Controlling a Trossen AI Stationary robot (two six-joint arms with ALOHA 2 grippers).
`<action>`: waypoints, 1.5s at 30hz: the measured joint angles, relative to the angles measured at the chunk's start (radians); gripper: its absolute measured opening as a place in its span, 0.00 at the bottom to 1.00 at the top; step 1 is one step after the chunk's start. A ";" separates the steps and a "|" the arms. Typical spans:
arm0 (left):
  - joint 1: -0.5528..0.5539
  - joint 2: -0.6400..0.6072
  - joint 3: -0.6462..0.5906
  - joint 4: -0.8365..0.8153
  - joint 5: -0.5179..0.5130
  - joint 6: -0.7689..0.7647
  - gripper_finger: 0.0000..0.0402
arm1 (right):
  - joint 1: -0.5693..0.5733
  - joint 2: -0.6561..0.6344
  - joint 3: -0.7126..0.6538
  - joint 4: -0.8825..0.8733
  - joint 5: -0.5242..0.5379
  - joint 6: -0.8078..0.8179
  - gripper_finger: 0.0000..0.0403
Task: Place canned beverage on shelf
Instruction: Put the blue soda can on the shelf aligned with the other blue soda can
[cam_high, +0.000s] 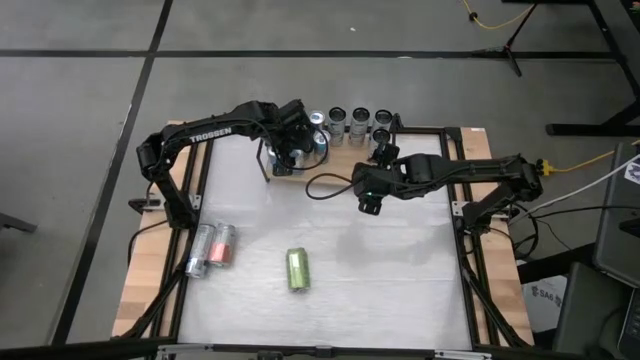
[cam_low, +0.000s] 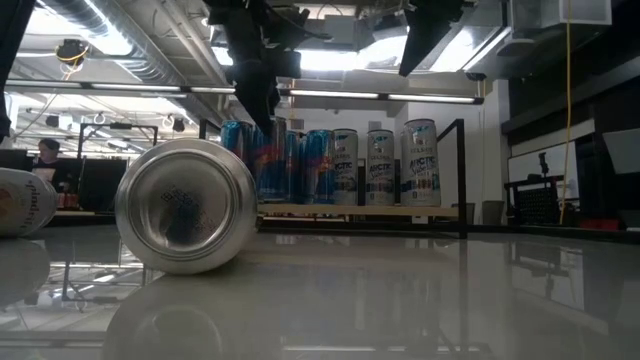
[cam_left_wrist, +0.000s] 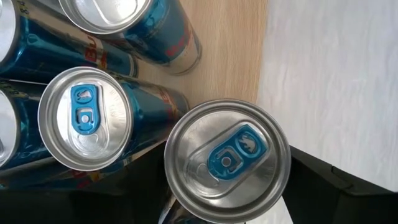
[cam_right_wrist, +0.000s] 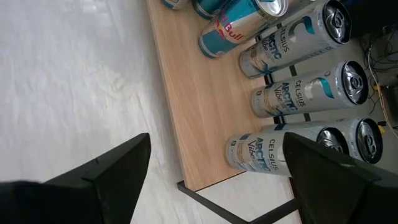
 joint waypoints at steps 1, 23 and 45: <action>0.000 0.000 0.000 0.000 0.000 0.000 0.64 | 0.000 0.000 0.000 0.000 0.000 0.000 0.88; 0.000 0.000 0.000 0.036 0.000 -0.026 0.64 | 0.000 0.000 0.000 -0.008 0.000 0.000 0.88; 0.000 0.000 0.000 0.034 -0.001 -0.025 0.64 | 0.000 0.000 0.000 -0.008 0.000 0.000 0.88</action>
